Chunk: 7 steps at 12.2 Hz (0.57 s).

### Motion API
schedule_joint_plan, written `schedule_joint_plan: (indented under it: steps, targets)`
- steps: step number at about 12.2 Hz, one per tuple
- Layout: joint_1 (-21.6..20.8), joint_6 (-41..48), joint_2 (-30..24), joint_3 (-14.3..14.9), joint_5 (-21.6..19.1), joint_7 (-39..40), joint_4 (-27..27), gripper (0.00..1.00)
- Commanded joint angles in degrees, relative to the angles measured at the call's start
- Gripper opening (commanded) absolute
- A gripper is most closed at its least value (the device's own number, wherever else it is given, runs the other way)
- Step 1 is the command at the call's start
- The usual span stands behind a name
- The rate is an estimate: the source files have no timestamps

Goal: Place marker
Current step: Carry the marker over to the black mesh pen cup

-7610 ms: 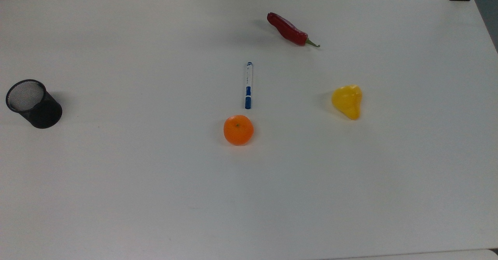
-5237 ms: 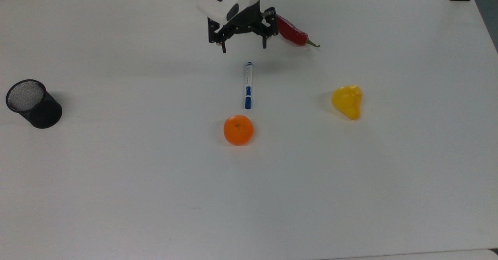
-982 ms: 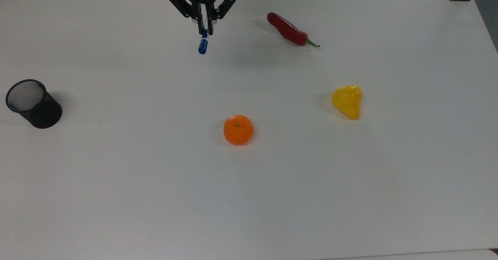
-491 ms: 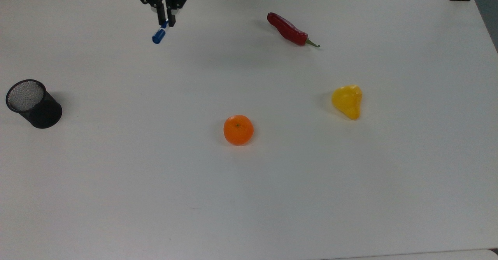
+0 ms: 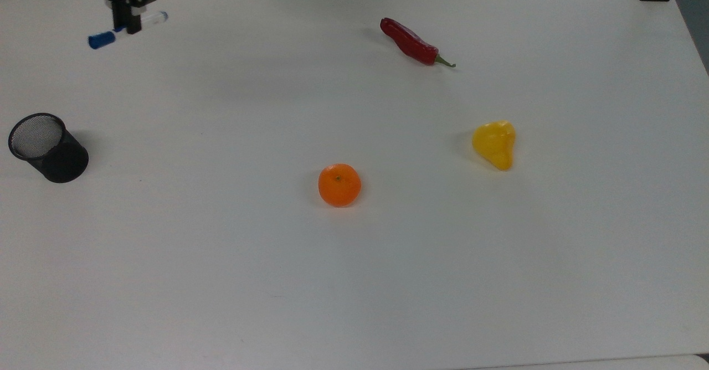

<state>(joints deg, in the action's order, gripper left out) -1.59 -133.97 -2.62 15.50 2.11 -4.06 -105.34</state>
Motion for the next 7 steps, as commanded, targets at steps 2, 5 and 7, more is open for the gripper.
schedule_joint_plan:
  steps: [2,5,7]
  targets:
    - [0.9,-13.5,5.2,5.9,0.7,1.2,-0.6,0.00]
    - [2.3,-23.1,10.3,8.3,0.7,1.9,-0.5,0.00]
    - [3.2,-28.1,14.2,8.8,0.6,1.9,-0.5,0.00]
